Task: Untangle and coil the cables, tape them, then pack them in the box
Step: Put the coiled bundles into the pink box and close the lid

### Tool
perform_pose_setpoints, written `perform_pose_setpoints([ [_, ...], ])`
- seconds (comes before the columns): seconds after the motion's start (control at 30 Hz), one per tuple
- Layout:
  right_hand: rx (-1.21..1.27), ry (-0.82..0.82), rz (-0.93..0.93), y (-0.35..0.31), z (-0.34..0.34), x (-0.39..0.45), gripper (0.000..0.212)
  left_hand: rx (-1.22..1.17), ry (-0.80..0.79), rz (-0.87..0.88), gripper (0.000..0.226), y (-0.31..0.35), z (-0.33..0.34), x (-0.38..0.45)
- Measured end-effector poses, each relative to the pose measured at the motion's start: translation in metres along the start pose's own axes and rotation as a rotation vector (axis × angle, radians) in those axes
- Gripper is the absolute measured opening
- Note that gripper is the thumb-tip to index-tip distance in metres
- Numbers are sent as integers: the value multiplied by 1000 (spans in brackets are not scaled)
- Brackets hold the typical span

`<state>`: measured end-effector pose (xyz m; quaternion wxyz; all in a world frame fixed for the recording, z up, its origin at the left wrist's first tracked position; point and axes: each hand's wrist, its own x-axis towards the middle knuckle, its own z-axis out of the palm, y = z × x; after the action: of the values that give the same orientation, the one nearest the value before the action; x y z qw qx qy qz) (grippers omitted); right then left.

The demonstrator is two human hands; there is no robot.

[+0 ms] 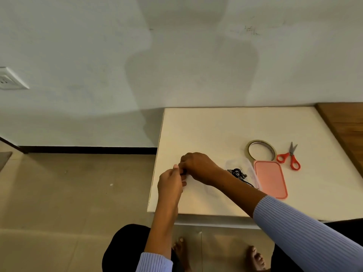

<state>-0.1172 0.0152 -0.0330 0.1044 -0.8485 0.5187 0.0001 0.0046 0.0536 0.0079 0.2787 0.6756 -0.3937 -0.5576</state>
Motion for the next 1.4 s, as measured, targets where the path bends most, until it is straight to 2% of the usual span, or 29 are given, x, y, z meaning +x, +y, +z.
perform_pose_setpoints([
  [0.13,60,82,106,16,-12,-9,23,-34,-1,-20,35,1,0,0],
  [0.27,137,194,365,34,-53,-44,20,-69,-24,-26,33,1,2,-3],
  [0.4,444,301,662,48,-79,-99,11,-57,-93,-8,33,3,14,-11],
  [0.63,627,229,865,35,-58,-140,13,9,-210,35,32,5,40,-22],
  [0.8,530,232,885,18,-40,-138,23,52,-246,56,31,6,52,-23],
  [1.03,554,310,835,25,-38,-149,37,122,-316,124,33,5,66,-31],
  [1.17,542,143,838,30,-38,-160,47,137,-331,132,35,3,69,-32],
  [1.4,401,104,817,18,-34,-153,26,229,-312,197,31,2,72,-35],
])
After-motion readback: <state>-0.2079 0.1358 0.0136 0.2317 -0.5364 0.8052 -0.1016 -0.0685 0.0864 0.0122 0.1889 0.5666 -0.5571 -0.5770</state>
